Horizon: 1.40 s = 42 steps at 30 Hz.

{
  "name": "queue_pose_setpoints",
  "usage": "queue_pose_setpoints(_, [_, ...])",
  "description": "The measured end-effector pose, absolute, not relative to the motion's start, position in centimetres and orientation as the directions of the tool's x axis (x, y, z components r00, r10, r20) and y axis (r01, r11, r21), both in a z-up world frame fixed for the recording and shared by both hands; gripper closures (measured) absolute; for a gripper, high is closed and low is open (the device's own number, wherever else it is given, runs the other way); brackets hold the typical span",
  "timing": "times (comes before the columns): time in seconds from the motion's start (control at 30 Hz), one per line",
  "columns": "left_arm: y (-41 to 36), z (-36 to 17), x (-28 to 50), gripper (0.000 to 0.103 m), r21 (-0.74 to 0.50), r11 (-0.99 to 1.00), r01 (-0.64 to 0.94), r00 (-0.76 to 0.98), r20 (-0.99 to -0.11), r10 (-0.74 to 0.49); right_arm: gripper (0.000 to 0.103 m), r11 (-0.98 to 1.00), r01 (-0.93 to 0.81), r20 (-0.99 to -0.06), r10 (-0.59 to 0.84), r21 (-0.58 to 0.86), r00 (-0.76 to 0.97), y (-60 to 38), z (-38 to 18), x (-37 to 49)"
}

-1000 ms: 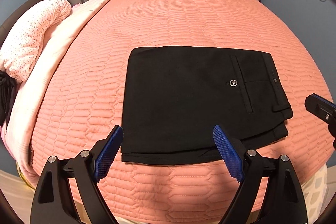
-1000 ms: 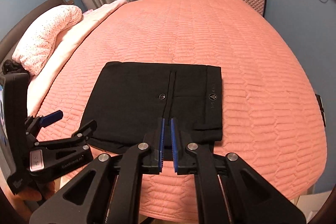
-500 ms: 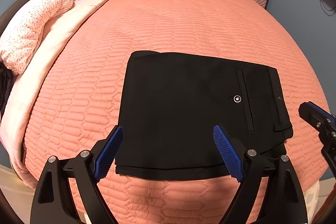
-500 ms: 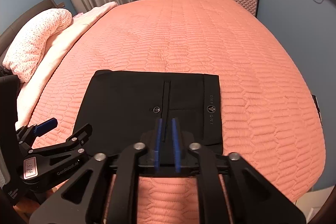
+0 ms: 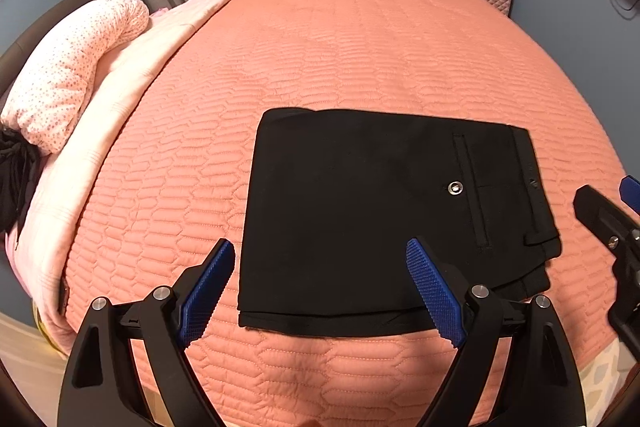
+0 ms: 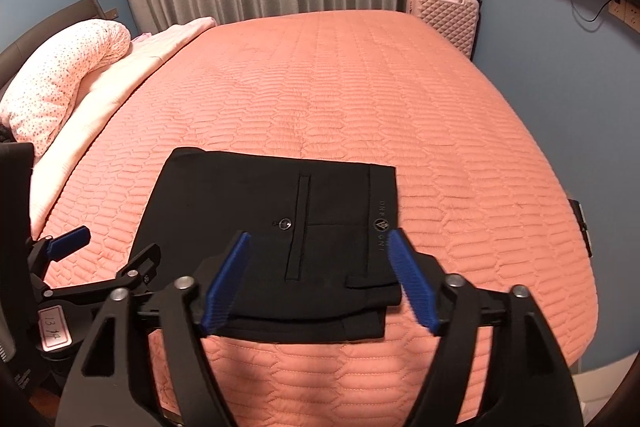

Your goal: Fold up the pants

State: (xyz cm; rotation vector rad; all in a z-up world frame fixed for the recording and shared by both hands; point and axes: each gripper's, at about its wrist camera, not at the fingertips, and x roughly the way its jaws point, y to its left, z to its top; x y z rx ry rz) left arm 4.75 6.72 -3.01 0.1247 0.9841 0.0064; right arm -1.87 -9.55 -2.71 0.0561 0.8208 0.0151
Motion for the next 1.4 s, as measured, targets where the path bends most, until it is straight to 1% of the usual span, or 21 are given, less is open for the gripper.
queue_pose_setpoints(0.03, [6.7,-2.8,4.5,0.017,0.097,0.994,0.059,0.56,-0.827,0.048,0.032,0.999,0.008,-0.729,0.033,0.053,0.683,-9.6,-2.6,-2.0])
queue_pose_setpoints(0.1, [6.7,-2.6,4.2,0.014,0.086,0.994,0.069,0.562,-0.826,0.033,0.031,0.999,0.013,-0.729,0.025,0.046,0.684,-9.6,-2.6,-2.2])
queue_pose_setpoints(0.2, [6.6,-2.4,3.7,0.013,0.073,0.994,0.084,0.563,-0.826,0.013,0.029,0.999,0.028,-0.73,0.009,0.038,0.684,-9.7,-2.7,-2.4])
queue_pose_setpoints(0.27, [6.5,-2.2,3.4,0.013,0.076,0.993,0.095,0.57,-0.822,0.008,0.022,0.999,0.041,-0.728,-0.011,0.023,0.686,-9.5,-2.7,-2.5])
queue_pose_setpoints(0.3, [6.5,-2.2,3.3,0.013,0.079,0.992,0.096,0.57,-0.822,0.01,0.022,0.999,0.045,-0.727,-0.018,0.018,0.687,-9.4,-2.8,-2.6])
queue_pose_setpoints(0.4, [6.5,-2.2,3.0,0.013,0.093,0.99,0.102,0.572,-0.82,0.018,0.022,0.999,0.045,-0.73,-0.021,0.013,0.684,-9.2,-2.9,-2.7])
queue_pose_setpoints(0.57, [6.5,-2.2,2.7,0.011,0.169,0.983,0.075,0.589,-0.803,0.093,0.021,0.999,0.044,-0.734,-0.024,0.008,0.679,-9.1,-3.1,-2.7])
queue_pose_setpoints(0.9, [7.6,-2.5,2.6,0.011,0.132,0.989,0.071,0.571,-0.818,0.068,0.021,0.999,0.041,-0.739,-0.032,-0.006,0.673,-8.8,-3.4,-2.7])
queue_pose_setpoints(1.03, [7.6,-2.6,2.5,0.011,0.102,0.991,0.087,0.563,-0.826,0.035,0.021,0.999,0.039,-0.741,-0.031,-0.006,0.671,-8.7,-3.4,-2.6])
queue_pose_setpoints(1.4, [7.3,-2.8,2.4,0.011,0.092,0.991,0.101,0.552,-0.834,0.021,0.021,0.999,0.044,-0.743,-0.032,-0.003,0.668,-8.8,-3.6,-2.8])
